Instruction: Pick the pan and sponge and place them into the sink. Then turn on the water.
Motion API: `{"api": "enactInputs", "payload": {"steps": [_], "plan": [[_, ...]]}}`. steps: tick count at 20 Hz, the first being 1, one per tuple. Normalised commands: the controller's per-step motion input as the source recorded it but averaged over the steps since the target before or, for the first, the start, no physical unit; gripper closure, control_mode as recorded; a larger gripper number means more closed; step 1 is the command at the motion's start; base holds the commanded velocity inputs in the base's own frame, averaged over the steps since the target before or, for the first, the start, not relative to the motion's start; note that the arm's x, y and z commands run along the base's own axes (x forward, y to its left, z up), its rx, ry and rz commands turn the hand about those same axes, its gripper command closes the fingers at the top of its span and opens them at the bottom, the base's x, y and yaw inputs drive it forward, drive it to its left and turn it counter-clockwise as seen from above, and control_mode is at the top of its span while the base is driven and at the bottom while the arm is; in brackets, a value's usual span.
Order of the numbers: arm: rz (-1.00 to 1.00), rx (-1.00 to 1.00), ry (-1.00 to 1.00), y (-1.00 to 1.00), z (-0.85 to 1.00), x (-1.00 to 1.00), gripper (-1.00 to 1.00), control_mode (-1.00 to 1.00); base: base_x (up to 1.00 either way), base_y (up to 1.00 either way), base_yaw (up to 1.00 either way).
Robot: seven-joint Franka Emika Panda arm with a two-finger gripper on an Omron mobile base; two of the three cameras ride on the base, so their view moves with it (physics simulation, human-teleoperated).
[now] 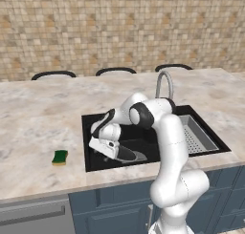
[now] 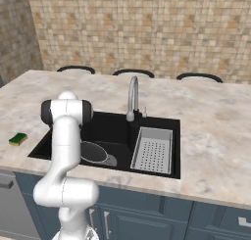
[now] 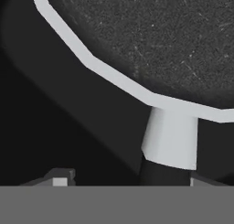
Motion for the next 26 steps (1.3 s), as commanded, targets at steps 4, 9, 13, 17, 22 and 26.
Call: {"api": "enactInputs", "payload": {"steps": [4, 9, 13, 17, 22, 26], "plan": [[0.00, 0.03, 0.00, 0.00, 0.18, 0.14, -1.00, -1.00, 0.00, 0.00, 0.00], [0.00, 0.03, -0.01, 0.00, 0.29, 0.05, -1.00, -1.00, 0.00, 0.00, 0.00], [0.00, 0.01, -0.03, 0.01, 0.35, 0.00, -1.00, -1.00, 0.00, 0.00, 0.00], [0.00, 0.00, -0.05, 0.00, 0.25, 0.00, -1.00, -1.00, 0.00, 0.00, 0.00], [0.00, 0.00, -0.07, 0.00, 0.24, -0.02, -1.00, -1.00, 0.00, 0.00, 0.00], [-0.02, 0.03, -0.05, -0.05, 0.49, -0.22, -1.00, -1.00, 0.00, 0.00, 0.00]]}}
